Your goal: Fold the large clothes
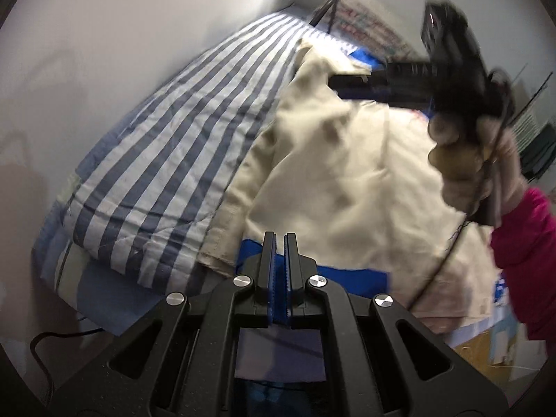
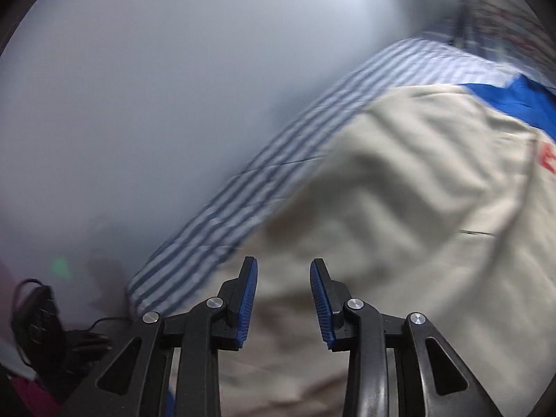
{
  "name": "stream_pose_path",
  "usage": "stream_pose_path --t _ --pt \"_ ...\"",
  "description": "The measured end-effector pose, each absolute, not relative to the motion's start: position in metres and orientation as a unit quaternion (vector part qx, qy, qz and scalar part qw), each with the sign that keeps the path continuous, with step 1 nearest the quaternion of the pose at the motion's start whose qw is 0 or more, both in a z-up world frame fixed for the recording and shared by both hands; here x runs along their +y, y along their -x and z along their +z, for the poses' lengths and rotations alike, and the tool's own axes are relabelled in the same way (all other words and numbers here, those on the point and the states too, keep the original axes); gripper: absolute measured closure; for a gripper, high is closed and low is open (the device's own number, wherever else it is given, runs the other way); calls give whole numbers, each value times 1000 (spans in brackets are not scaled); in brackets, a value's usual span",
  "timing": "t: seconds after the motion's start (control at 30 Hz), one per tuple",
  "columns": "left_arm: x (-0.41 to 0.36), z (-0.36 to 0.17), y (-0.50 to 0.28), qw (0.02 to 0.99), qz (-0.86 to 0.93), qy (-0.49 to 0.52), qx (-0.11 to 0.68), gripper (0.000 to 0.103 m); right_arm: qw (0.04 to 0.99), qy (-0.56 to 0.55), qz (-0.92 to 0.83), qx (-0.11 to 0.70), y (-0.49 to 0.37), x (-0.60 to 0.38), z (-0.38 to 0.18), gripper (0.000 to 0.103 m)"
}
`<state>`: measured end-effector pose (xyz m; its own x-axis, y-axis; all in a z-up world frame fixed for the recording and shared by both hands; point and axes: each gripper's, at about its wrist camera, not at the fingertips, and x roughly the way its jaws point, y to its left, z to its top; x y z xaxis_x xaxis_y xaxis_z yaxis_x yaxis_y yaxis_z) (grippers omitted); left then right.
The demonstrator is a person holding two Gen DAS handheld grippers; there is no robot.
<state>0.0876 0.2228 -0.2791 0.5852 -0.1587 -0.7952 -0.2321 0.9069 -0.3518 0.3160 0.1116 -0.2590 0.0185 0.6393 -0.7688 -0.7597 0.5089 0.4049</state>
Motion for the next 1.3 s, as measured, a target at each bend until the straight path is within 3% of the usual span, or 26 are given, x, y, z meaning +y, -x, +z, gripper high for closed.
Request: stream_pose_path --t 0.17,0.23,0.3,0.37,0.43,0.7,0.73,0.77,0.83,0.87,1.03,1.1,1.17,1.3 --pt "220 -292 -79 865 31 197 460 102 730 154 437 503 -318 156 -301 79" --pt "221 -287 -73 868 30 198 455 102 733 137 430 509 -326 155 -310 80" --pt "229 -277 -67 874 35 211 437 95 735 124 427 511 -325 150 -302 79" --pt "241 -272 -65 875 42 228 424 44 740 101 431 507 -329 134 -292 76" --pt "251 -274 -70 873 49 250 417 38 746 79 427 505 -330 109 -282 75" --pt "242 -305 -102 853 21 248 459 38 746 36 387 541 -323 38 -301 69" --pt "242 -305 -103 854 25 247 457 45 744 36 385 546 -322 36 -308 70" --pt "242 -305 -104 853 28 250 457 61 744 37 384 545 -321 35 -313 72" --pt "245 -306 -106 846 18 272 458 82 750 48 383 536 -315 35 -314 72" --pt "245 -304 -105 847 15 276 455 85 753 61 380 533 -312 38 -314 72" --pt "213 -267 -97 890 25 182 417 88 735 73 390 550 -310 57 -298 71" --pt "199 -254 -93 903 23 148 402 88 736 30 398 546 -319 54 -277 66" --pt "186 -246 -92 911 21 121 394 89 742 3 396 541 -328 58 -259 44" --pt "174 -241 -93 916 21 93 389 89 742 -1 397 541 -343 87 -239 42"
